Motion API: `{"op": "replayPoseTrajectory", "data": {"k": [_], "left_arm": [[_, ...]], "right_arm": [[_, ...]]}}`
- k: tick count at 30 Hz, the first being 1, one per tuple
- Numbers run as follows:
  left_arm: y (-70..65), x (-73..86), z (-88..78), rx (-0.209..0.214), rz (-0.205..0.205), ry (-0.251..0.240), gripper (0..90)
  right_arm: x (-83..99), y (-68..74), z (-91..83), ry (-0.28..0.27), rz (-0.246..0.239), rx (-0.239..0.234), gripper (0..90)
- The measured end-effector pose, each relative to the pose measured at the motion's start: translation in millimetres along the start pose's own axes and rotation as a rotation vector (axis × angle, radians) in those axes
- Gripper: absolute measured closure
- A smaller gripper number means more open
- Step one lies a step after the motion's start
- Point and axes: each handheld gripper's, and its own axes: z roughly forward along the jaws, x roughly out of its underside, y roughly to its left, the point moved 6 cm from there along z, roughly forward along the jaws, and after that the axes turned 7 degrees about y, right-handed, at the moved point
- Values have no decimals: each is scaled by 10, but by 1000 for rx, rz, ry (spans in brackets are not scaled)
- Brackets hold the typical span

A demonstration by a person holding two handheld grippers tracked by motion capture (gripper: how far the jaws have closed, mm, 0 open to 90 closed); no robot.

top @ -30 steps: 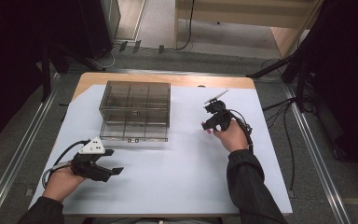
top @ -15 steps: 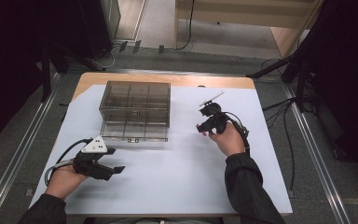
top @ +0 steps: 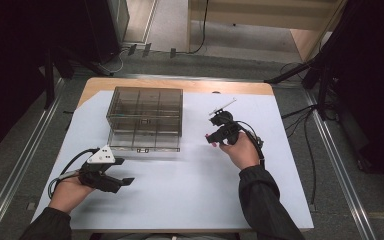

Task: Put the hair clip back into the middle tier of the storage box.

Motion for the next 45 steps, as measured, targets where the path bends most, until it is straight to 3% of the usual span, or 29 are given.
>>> {"op": "replayPoseTrajectory", "data": {"k": [8, 24, 45], "left_arm": [[-3, 2, 1, -2, 2, 0, 237], [-12, 29, -30, 1, -4, -3, 236], [-19, 78, -58, -10, -5, -6, 236]], "right_arm": [[-38, 135, -17, -20, -33, -27, 778], [-122, 310, -46, -44, -90, -34, 778], [-237, 488, -115, -71, -98, -43, 777]]}}
